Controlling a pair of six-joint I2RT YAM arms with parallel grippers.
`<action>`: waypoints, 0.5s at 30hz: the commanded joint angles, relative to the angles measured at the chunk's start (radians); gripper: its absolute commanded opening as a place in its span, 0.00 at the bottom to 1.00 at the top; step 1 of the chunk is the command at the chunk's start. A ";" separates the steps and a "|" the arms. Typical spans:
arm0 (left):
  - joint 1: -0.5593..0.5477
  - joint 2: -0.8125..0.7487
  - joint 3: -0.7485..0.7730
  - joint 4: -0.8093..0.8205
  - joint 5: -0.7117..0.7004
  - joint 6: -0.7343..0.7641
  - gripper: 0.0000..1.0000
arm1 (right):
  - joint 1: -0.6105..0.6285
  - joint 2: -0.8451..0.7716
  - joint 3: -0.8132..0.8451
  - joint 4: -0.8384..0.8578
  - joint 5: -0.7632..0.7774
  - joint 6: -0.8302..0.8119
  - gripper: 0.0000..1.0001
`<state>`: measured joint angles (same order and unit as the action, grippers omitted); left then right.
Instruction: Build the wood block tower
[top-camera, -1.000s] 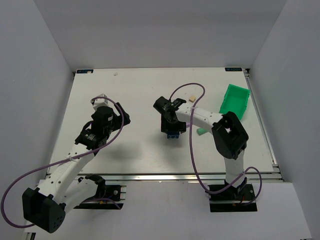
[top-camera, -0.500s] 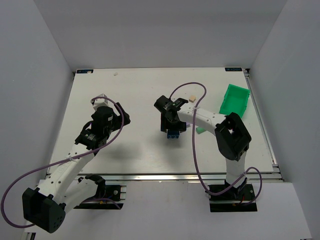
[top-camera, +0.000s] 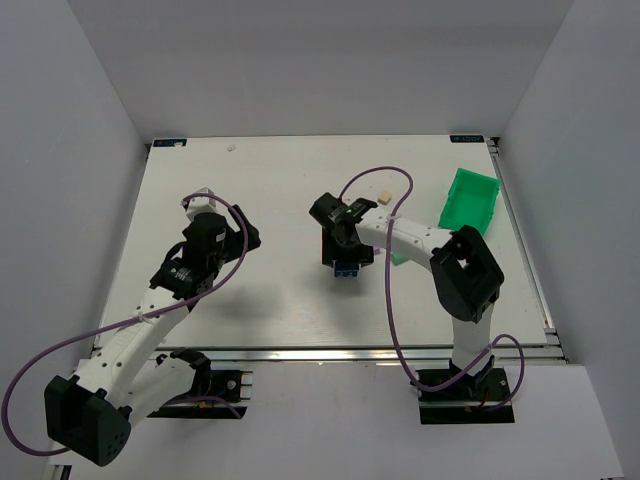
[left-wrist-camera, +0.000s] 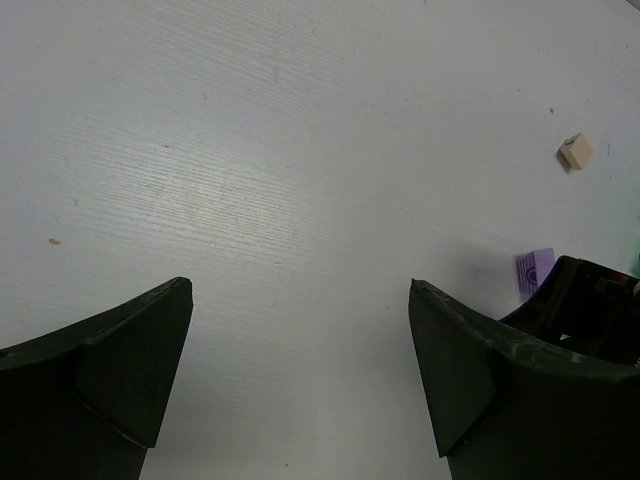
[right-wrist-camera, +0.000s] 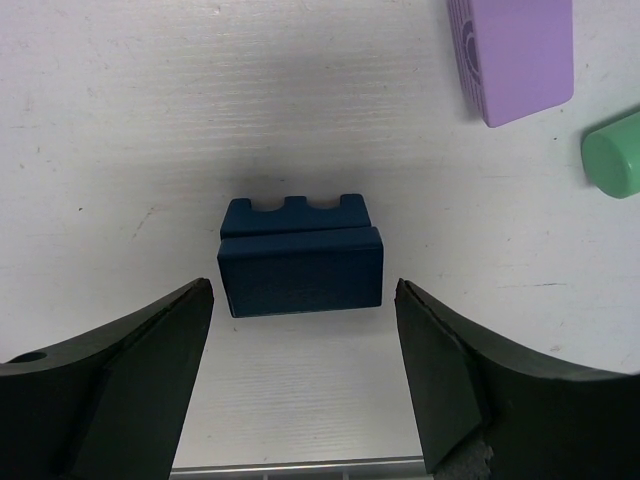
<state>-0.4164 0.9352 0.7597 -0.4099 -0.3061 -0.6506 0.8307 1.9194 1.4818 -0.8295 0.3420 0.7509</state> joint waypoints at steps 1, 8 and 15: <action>-0.002 -0.004 -0.003 0.011 -0.005 0.008 0.98 | -0.005 -0.020 -0.011 0.023 0.012 -0.002 0.79; -0.002 -0.004 -0.002 0.010 -0.007 0.009 0.98 | -0.004 -0.022 -0.021 0.072 -0.046 -0.031 0.79; -0.002 -0.004 -0.002 0.010 -0.007 0.009 0.98 | -0.004 -0.026 -0.023 0.063 -0.023 -0.025 0.79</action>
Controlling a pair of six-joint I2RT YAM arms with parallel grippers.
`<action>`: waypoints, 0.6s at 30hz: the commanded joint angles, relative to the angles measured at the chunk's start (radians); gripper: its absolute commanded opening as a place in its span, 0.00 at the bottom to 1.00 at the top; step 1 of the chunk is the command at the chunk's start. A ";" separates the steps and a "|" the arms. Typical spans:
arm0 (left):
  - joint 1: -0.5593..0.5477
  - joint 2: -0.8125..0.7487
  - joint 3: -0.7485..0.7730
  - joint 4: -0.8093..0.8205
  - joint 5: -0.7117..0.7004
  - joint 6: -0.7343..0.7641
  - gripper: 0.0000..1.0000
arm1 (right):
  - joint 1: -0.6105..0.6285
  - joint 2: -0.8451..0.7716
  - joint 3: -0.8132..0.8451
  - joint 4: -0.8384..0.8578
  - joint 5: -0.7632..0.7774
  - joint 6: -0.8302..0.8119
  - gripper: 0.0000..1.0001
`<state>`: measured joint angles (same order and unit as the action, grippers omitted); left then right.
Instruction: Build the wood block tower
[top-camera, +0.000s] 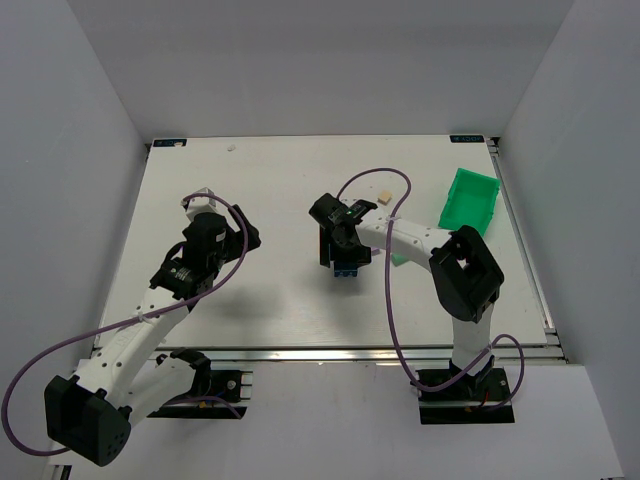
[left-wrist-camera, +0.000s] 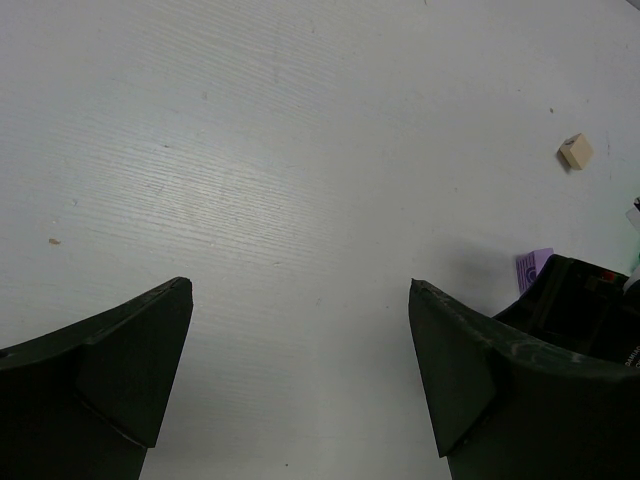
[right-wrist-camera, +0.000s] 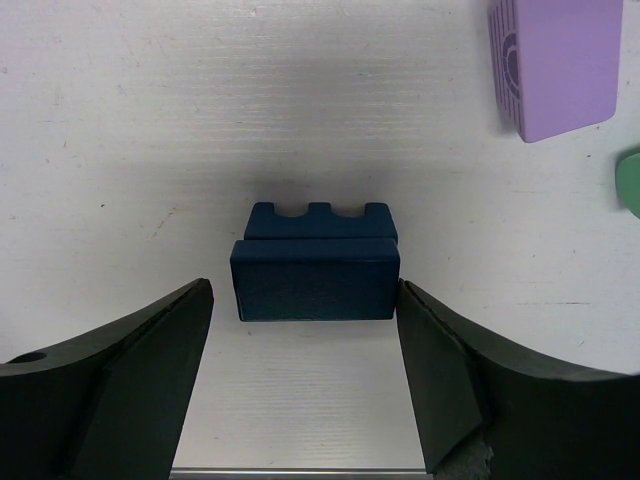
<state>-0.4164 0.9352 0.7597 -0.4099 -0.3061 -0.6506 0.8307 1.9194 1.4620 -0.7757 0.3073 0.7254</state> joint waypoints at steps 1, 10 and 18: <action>-0.002 -0.003 -0.002 0.010 -0.007 0.009 0.98 | -0.005 -0.026 -0.003 0.004 0.016 0.003 0.79; -0.002 -0.006 0.001 0.008 -0.007 0.011 0.98 | -0.005 -0.036 0.004 -0.023 0.058 0.020 0.79; -0.002 -0.006 0.001 0.010 -0.010 0.011 0.98 | -0.005 -0.039 0.003 -0.031 0.067 0.023 0.80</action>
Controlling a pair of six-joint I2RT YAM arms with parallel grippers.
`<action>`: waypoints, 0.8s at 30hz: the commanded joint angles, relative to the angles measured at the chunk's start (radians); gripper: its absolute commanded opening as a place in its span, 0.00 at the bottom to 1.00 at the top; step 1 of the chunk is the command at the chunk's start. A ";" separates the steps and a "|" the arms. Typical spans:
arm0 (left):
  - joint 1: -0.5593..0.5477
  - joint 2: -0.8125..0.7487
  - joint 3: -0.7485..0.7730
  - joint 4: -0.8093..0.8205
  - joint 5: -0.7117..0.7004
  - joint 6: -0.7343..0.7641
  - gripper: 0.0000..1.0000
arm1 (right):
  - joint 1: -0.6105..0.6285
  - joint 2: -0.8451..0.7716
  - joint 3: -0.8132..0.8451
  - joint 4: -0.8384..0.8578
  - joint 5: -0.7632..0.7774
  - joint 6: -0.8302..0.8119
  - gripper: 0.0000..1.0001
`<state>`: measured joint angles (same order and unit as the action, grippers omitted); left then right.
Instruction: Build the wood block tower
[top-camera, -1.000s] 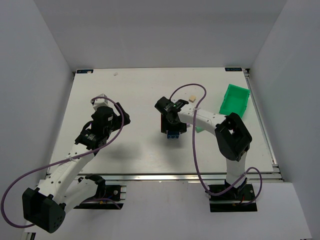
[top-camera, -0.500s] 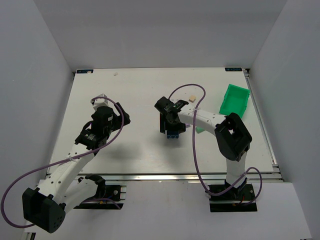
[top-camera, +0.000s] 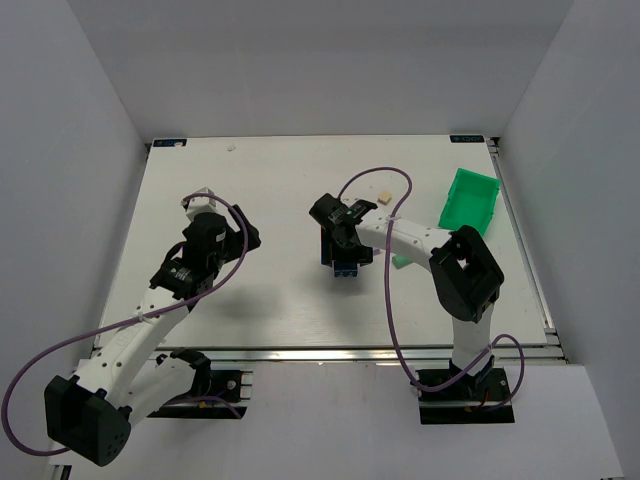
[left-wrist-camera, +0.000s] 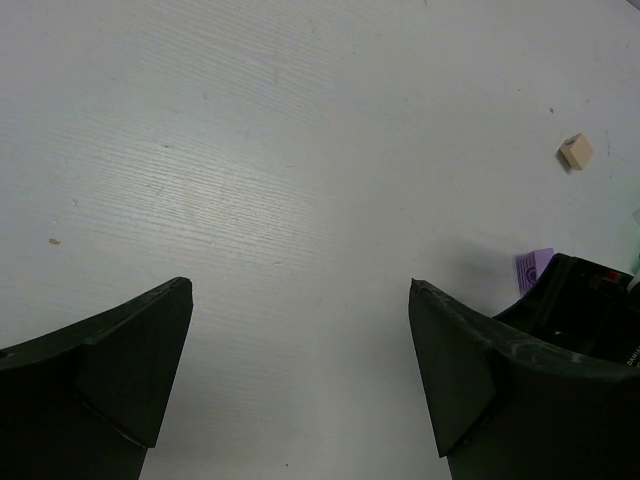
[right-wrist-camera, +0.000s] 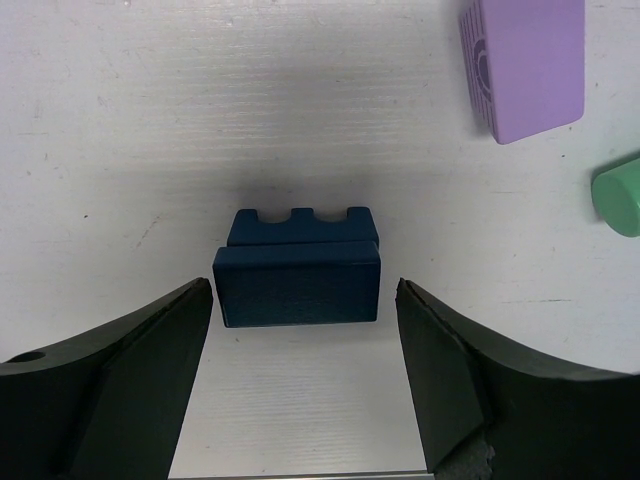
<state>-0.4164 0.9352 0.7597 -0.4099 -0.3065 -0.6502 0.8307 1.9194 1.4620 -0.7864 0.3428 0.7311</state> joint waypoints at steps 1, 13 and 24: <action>-0.002 -0.006 0.001 0.008 -0.009 0.011 0.98 | -0.005 -0.042 0.003 -0.017 0.030 0.013 0.80; -0.002 -0.006 0.000 0.008 -0.011 0.012 0.98 | -0.004 -0.043 0.014 -0.024 0.036 -0.001 0.80; -0.002 0.002 0.032 -0.003 -0.037 0.029 0.98 | -0.036 -0.183 0.029 0.076 0.084 -0.217 0.87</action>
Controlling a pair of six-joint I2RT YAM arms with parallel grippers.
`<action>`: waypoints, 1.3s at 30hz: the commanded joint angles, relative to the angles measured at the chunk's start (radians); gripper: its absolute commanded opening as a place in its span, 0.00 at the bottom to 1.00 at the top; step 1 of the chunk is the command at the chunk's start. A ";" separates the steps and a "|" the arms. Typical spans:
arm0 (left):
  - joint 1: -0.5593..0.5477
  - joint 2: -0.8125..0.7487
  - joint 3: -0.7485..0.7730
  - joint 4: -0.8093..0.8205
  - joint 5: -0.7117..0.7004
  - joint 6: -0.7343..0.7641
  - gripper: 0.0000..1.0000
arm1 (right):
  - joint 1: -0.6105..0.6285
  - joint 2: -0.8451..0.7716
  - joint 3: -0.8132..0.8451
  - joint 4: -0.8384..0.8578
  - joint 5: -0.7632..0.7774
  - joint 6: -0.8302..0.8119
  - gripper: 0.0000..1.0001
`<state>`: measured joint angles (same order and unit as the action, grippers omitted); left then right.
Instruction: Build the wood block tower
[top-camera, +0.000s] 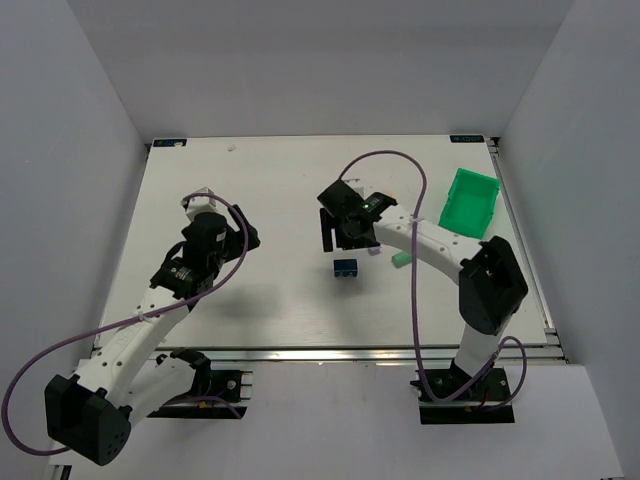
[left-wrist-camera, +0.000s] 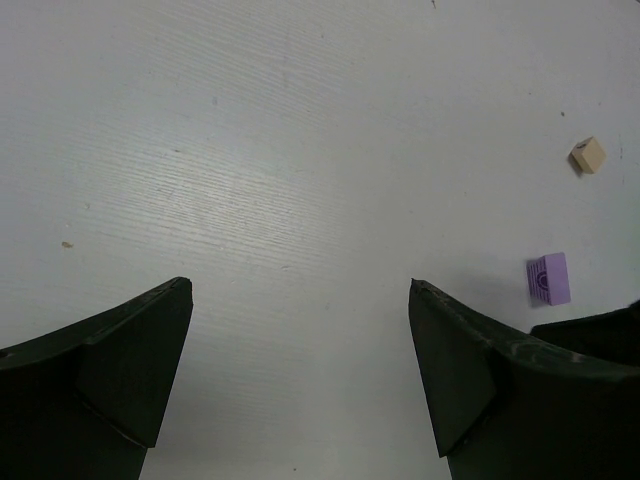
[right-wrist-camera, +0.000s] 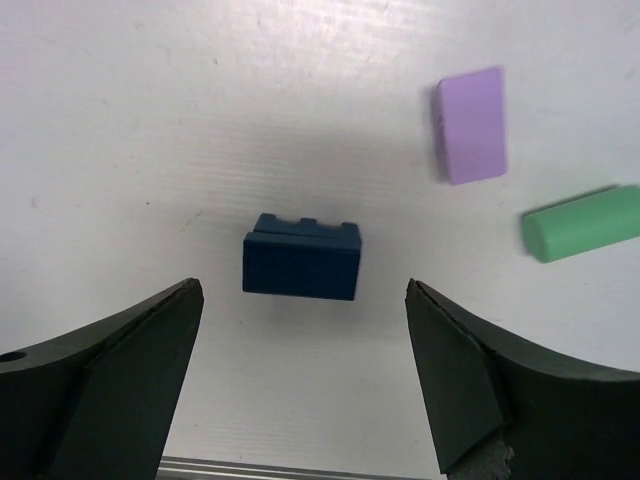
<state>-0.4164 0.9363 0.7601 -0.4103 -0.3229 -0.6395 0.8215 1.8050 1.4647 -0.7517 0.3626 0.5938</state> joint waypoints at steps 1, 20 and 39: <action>-0.002 0.010 0.038 -0.004 -0.013 0.023 0.98 | -0.054 -0.073 0.020 0.052 0.068 -0.104 0.88; 0.002 0.068 0.085 0.054 0.091 0.101 0.98 | -0.298 0.109 -0.058 0.321 -0.209 -0.482 0.74; 0.001 0.081 0.094 0.119 0.223 0.159 0.98 | -0.357 0.091 -0.099 0.393 -0.350 -0.476 0.24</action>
<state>-0.4156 1.0271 0.8154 -0.3252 -0.1505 -0.5030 0.4744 1.9476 1.3758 -0.3897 0.0475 0.1230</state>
